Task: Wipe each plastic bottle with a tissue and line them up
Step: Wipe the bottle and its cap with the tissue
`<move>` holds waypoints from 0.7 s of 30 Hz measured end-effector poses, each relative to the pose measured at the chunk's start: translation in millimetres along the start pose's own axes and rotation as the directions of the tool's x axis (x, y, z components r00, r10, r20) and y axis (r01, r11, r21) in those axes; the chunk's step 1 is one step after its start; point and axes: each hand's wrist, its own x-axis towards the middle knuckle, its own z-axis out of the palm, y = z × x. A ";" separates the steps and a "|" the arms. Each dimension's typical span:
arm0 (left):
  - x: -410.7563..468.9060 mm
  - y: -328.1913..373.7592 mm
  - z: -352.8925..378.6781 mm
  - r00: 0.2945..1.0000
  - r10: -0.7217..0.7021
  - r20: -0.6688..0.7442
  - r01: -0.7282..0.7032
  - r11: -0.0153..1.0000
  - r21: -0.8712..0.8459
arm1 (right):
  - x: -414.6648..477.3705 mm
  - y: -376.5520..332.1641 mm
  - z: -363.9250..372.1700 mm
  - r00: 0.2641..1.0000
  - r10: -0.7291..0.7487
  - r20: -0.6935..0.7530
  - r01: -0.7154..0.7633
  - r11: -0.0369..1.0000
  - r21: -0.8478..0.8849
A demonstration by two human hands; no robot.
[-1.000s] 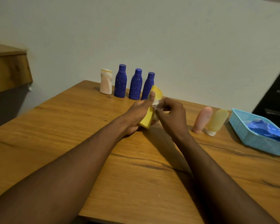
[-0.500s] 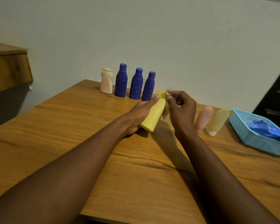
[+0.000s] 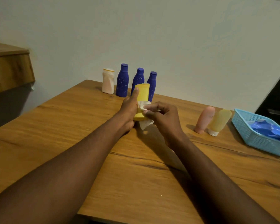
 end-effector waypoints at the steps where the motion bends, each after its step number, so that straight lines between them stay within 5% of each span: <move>1: 0.3 -0.8 0.0 1.000 -0.008 -0.010 0.007 0.999 -0.035 | -0.1 -0.1 -0.1 1.000 -0.006 0.012 0.006 1.000 -0.013; 8: 3.5 4.2 2.1 0.993 -0.072 -0.095 0.054 0.981 -0.188 | -0.9 -0.6 -0.2 0.992 -0.123 -0.022 0.116 0.975 -0.192; 16: -4.3 9.8 3.2 0.997 -0.076 -0.030 0.066 0.966 -0.252 | -9.5 -11.6 7.0 0.932 -0.314 0.181 0.361 0.771 -0.524; 21: -8.1 13.3 5.3 0.994 -0.106 -0.028 0.094 0.957 -0.276 | -5.9 -9.5 -2.4 0.929 -0.327 0.170 0.364 0.734 -0.574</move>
